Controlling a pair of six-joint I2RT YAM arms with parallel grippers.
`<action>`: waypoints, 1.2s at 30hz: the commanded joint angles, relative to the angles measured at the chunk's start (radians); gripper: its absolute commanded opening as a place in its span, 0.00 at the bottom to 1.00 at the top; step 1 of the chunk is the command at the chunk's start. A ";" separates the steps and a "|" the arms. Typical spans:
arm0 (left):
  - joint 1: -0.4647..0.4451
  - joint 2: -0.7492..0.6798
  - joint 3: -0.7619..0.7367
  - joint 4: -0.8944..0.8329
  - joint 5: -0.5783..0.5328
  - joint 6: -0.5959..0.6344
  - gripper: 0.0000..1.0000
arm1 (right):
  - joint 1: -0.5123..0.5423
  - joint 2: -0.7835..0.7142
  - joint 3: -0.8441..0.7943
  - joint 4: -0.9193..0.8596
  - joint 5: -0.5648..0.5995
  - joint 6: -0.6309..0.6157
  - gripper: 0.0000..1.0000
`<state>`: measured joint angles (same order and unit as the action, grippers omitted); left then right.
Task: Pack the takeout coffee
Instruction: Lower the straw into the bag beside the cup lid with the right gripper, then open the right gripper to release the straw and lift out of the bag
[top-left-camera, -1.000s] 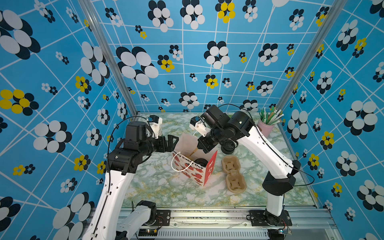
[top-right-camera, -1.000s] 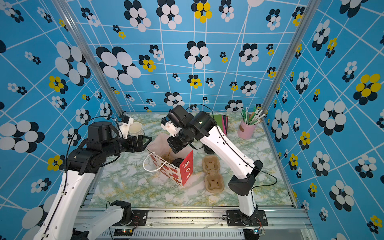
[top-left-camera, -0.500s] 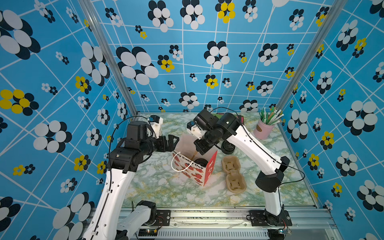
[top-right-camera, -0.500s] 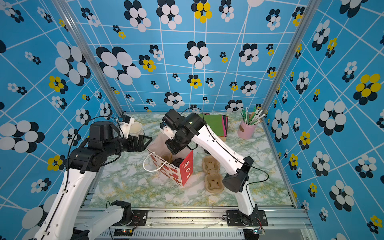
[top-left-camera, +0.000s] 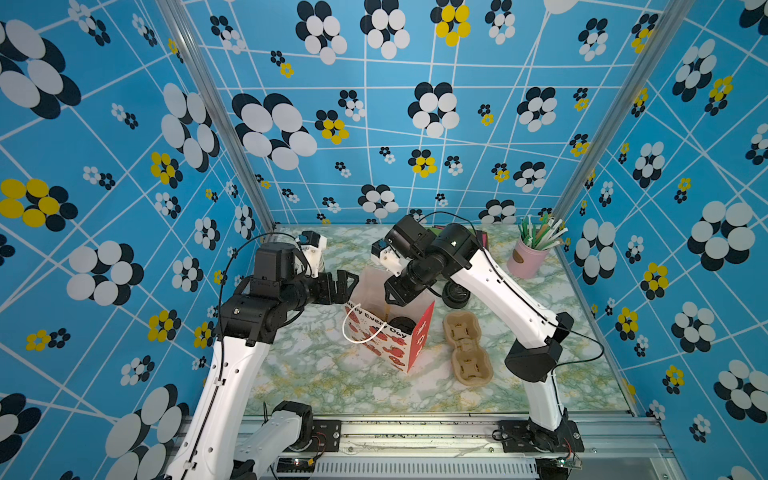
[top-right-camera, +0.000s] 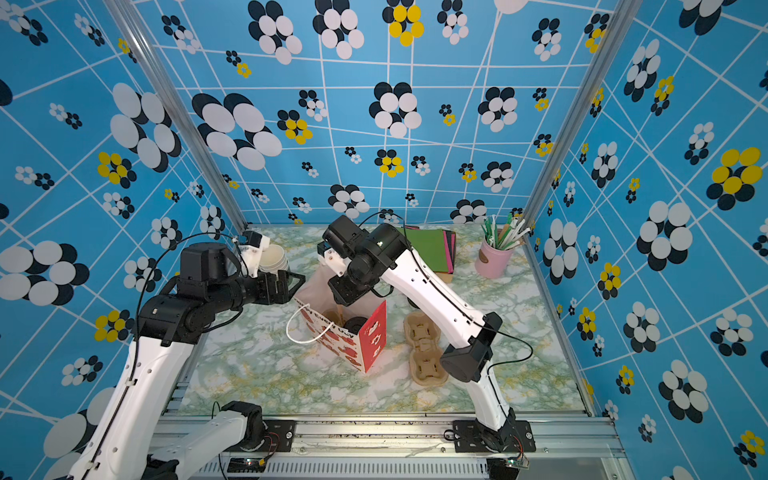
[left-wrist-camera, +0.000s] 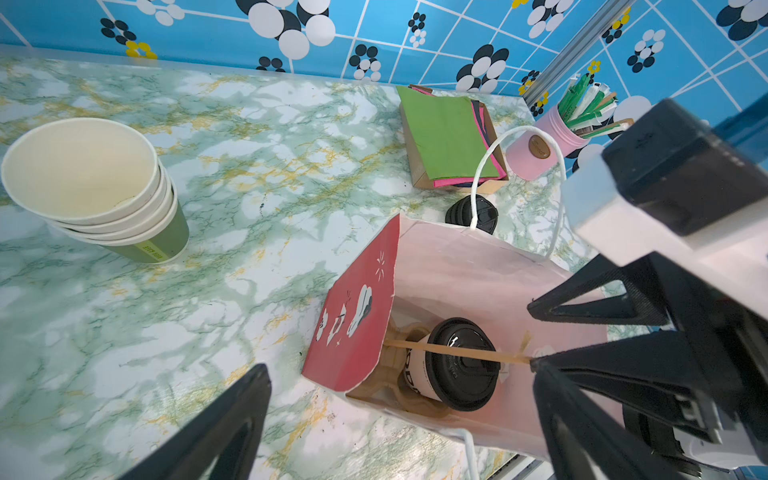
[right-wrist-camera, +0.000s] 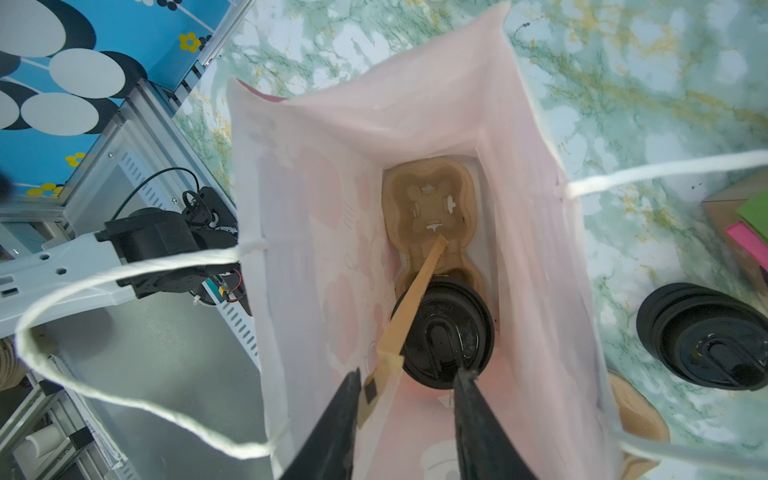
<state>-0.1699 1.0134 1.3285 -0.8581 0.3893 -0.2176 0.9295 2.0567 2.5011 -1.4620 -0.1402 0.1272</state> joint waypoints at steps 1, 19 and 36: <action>0.009 -0.001 -0.017 0.027 0.017 0.003 1.00 | 0.010 -0.041 0.021 -0.006 0.013 -0.001 0.48; 0.011 -0.004 -0.029 0.034 0.024 0.001 1.00 | 0.011 -0.002 0.022 -0.068 -0.102 -0.001 0.81; 0.011 -0.007 -0.041 0.041 0.036 -0.003 1.00 | 0.010 0.050 0.017 -0.093 -0.212 0.016 0.95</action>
<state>-0.1692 1.0130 1.2987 -0.8299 0.4049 -0.2180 0.9295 2.0796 2.5031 -1.5154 -0.3054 0.1352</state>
